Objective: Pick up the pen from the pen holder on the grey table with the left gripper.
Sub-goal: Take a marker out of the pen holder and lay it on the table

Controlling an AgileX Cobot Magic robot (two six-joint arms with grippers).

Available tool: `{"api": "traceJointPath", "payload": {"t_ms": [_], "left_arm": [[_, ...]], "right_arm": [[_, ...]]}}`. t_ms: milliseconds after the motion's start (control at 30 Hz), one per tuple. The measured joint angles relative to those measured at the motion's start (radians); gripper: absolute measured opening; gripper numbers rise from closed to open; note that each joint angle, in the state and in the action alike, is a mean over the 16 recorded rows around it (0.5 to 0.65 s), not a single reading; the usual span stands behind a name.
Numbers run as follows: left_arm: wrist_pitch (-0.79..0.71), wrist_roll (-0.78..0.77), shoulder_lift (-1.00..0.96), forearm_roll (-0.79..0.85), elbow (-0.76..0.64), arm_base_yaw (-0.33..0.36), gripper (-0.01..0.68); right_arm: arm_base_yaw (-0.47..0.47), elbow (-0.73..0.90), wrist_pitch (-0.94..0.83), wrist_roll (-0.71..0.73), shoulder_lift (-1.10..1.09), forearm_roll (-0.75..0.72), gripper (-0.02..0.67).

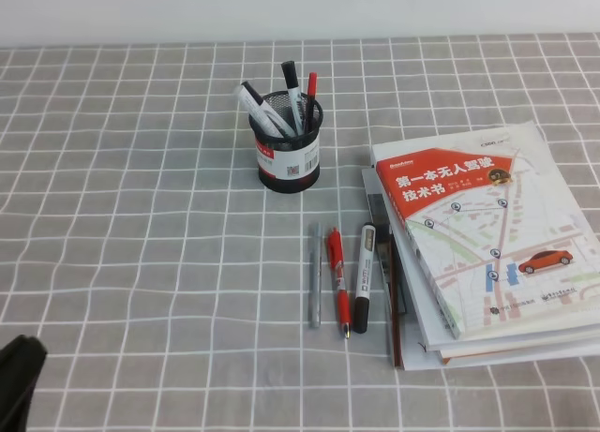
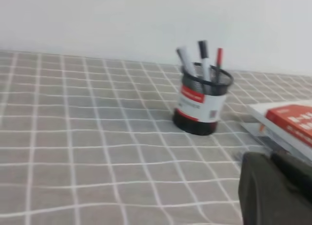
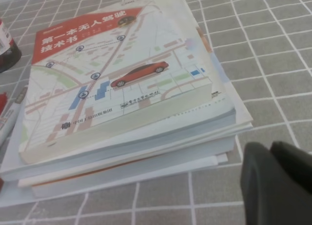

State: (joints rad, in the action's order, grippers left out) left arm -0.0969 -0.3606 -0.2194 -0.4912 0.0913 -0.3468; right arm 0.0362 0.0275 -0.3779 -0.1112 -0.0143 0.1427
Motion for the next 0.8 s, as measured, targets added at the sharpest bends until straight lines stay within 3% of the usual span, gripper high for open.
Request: {"api": "traceJointPath", "payload": {"t_ms": [433,800], "left_arm": [[-0.082,0.246,0.215,0.251,-0.116,0.225,0.000],[-0.220,0.277,0.228,0.380,-0.116,0.266,0.000]], "right_arm": [[0.000,0.000,0.000,0.000,0.000,0.000,-0.001],[0.000,0.000,0.000,0.000,0.000,0.000,-0.001]]}}
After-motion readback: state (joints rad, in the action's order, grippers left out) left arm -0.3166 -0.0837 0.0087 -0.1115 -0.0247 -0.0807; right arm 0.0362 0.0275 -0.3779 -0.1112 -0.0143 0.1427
